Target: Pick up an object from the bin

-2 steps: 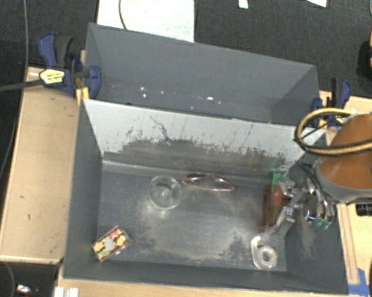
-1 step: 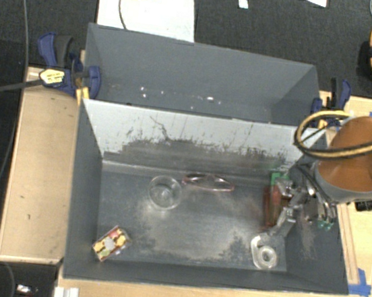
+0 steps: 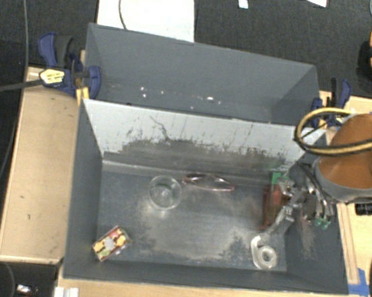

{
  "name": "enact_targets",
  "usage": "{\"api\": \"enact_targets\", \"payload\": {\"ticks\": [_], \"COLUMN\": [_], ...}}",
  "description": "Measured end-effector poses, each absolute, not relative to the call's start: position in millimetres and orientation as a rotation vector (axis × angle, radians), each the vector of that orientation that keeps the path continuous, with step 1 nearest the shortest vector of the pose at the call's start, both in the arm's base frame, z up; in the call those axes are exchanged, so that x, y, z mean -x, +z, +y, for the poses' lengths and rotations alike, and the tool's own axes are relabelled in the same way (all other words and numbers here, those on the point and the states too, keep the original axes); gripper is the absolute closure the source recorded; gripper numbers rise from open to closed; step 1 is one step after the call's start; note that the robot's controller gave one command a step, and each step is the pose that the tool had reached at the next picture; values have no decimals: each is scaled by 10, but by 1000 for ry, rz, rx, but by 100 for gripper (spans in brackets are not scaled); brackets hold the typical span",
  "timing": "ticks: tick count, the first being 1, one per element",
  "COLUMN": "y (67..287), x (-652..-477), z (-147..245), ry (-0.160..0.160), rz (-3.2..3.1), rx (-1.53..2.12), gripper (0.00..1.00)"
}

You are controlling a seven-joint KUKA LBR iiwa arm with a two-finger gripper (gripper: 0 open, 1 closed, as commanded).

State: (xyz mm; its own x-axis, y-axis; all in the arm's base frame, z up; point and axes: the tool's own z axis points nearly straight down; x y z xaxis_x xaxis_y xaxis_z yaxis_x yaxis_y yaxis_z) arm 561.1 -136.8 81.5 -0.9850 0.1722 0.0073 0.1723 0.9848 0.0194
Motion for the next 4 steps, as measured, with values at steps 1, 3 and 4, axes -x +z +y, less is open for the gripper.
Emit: {"api": "enact_targets", "payload": {"ticks": [1,3,4], "y": [1731,1947,928], "x": [-5426,-5500,-5754], "z": [-1422,-1436,-1502], "ry": [-26,-30,-30], "rz": [-3139,-3127,-3137], "rx": [179,248,-49], "gripper": [100,100,100]}}
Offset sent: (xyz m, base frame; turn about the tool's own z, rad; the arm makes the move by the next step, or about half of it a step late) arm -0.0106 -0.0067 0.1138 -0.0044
